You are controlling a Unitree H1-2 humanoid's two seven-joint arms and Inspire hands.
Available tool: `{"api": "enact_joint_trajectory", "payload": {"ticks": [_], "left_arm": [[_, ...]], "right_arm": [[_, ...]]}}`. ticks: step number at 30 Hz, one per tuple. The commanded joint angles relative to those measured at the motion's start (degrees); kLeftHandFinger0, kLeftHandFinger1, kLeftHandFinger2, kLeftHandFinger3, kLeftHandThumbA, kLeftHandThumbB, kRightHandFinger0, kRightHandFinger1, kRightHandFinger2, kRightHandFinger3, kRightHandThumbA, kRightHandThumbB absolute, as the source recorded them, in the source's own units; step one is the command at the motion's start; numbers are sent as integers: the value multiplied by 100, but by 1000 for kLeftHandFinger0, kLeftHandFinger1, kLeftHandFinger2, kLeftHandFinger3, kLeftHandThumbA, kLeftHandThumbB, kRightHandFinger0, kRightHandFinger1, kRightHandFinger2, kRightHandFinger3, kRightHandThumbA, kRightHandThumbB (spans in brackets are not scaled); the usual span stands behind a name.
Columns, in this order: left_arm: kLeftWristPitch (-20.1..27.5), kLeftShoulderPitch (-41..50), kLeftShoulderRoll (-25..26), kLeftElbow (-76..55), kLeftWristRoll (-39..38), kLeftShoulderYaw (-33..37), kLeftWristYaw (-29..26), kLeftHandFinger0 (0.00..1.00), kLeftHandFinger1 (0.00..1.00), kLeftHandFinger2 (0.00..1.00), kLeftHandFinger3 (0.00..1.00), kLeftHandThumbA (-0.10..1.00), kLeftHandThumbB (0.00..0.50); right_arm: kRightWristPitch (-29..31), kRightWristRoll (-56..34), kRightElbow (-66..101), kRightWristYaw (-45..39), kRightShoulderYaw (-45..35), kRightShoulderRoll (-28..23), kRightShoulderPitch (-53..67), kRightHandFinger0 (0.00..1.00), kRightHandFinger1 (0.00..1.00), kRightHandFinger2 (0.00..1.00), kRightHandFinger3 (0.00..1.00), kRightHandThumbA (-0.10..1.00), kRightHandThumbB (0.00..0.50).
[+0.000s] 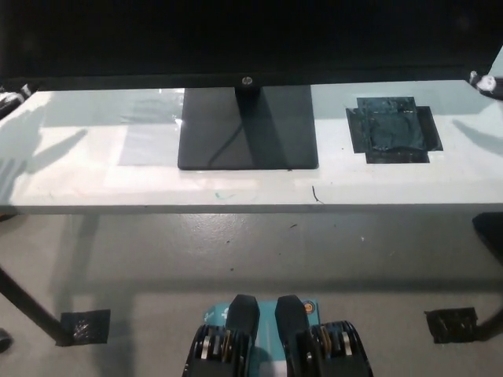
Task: The monitor is placed at the center of the table and the robot uses both its hand to grab the left and right sides of the monitor to tilt the angle of the monitor downwards
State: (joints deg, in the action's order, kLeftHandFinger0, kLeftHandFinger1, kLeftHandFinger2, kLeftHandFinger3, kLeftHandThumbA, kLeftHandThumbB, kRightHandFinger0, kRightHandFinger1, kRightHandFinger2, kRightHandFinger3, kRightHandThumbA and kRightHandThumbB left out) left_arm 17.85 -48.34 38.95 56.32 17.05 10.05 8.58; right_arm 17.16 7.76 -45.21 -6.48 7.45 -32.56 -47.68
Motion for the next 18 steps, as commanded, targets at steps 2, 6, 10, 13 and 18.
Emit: {"api": "enact_joint_trajectory", "payload": {"ticks": [2, 6, 10, 13, 18], "left_arm": [[159, 1271, 769, -2296, -2134, -1366, 1035, 1000, 1000, 1000, 1000, 1000, 408], [-26, 1951, 734, -3160, -2527, -1890, 1080, 1000, 1000, 1000, 1000, 1000, 431], [-133, 2768, 580, -4070, -3276, -2467, 1195, 1000, 1000, 1000, 1000, 1000, 399], [-126, 3168, 503, -4511, -3664, -2668, 1366, 1000, 1000, 1000, 1000, 1000, 343], [-130, 4291, 89, -6220, -4124, -2863, 1026, 1000, 1000, 1000, 1000, 1000, 359]], "right_arm": [[-293, -1961, 2237, -1032, -1106, -606, 890, 1000, 1000, 1000, 1000, 932, 431], [-501, -2415, 2961, -1136, -1485, -606, 1348, 1000, 1000, 1000, 1000, 924, 412], [-613, -2990, 3833, -1201, -1874, -653, 1943, 1000, 1000, 1000, 1000, 874, 337], [-625, -3263, 4262, -1201, -2057, -584, 2262, 1000, 1000, 1000, 1000, 885, 303], [-1096, -3905, 6134, -595, -2446, -364, 3315, 1000, 1000, 1000, 1000, 846, 460]]}}
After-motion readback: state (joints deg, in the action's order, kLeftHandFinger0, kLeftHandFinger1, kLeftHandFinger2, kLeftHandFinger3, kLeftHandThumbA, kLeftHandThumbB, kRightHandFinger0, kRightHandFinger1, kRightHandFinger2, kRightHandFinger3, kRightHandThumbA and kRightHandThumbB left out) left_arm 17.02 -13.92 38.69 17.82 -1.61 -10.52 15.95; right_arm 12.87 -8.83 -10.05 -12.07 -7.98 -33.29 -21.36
